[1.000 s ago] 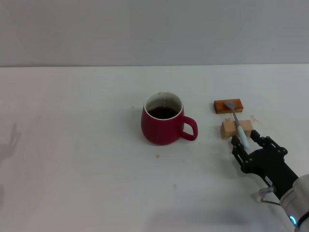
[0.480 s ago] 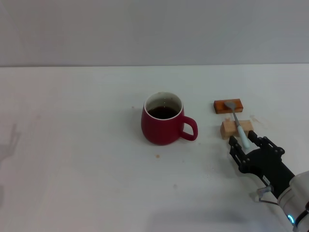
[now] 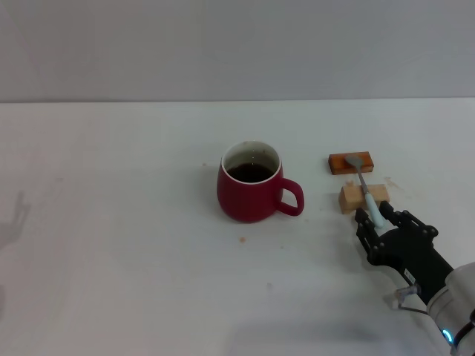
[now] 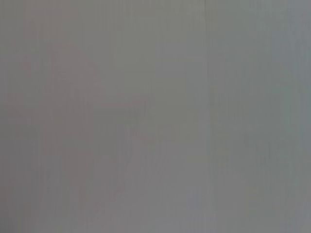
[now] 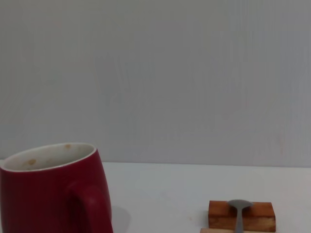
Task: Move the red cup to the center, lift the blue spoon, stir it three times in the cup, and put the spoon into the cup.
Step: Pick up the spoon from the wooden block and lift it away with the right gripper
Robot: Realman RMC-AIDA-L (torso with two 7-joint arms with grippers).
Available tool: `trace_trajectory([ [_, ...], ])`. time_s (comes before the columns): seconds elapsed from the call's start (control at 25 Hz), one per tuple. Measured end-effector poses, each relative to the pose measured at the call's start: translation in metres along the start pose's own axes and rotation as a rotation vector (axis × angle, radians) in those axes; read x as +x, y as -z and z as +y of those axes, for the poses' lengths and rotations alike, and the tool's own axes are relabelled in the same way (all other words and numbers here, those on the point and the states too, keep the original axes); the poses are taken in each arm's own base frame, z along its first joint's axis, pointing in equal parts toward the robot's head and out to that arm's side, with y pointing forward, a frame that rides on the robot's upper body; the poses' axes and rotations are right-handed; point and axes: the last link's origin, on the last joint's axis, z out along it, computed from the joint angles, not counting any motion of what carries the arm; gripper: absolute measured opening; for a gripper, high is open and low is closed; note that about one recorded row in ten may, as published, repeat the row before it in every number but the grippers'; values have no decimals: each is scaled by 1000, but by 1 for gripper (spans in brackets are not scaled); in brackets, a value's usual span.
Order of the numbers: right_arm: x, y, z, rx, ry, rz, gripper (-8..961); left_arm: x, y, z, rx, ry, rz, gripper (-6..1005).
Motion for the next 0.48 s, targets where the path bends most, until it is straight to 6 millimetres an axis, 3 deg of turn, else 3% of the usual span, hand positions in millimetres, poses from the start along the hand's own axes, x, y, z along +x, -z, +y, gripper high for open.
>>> trace_trajectory([
  [0.48,0,0,-1,6,-6,-1,356,-1,1,-1,2,0,-3,846],
])
